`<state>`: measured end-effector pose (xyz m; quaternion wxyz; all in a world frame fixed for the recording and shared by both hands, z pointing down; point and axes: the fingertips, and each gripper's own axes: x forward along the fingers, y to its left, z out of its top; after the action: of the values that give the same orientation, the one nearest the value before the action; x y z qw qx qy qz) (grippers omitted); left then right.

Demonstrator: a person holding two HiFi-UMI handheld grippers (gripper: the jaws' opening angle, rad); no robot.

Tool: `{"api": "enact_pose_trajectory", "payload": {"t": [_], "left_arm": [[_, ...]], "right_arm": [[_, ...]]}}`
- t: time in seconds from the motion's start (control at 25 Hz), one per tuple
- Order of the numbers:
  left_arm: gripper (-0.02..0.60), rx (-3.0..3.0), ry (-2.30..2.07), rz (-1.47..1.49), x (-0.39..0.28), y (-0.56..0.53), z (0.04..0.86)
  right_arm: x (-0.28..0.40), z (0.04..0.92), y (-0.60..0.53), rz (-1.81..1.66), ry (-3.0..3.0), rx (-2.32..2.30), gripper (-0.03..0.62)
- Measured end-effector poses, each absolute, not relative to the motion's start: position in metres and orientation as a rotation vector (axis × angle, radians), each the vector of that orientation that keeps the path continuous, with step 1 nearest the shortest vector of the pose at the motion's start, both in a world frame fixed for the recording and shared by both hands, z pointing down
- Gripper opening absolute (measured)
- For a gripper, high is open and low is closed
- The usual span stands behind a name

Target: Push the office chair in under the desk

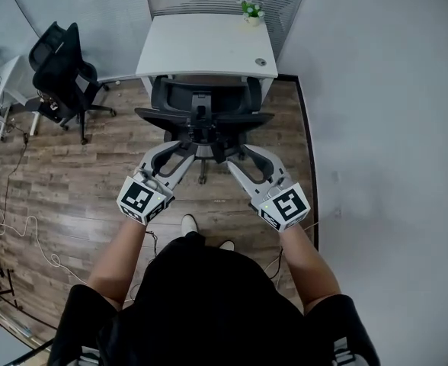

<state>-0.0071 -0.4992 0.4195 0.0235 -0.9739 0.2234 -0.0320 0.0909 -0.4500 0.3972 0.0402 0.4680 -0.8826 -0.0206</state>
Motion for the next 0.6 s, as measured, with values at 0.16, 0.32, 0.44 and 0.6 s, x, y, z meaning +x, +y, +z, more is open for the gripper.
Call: {"api": "enact_pose_trajectory", "payload": {"t": [0.16,0.32,0.44,0.6], "left_arm": [[0.064,-2.98,0.697,-0.067,-0.007,-0.486,0.411],[0.009,-2.945,0.709,-0.052,-0.008,-0.481,0.408],[-0.005,-2.939,0.703,-0.047,-0.007,-0.477,0.404],[-0.006,-2.932,0.684,-0.05,-0.006,-0.472,0.405]], "right_arm": [[0.085,0.394,-0.442,-0.08,-2.712,1.44,0.106],[0.08,0.394,-0.439,-0.117,-2.708,1.44,0.06],[0.08,0.39,-0.438,-0.121,-2.712,1.462,0.042],[0.077,0.39,-0.436,-0.128,-2.708,1.464,0.018]]}}
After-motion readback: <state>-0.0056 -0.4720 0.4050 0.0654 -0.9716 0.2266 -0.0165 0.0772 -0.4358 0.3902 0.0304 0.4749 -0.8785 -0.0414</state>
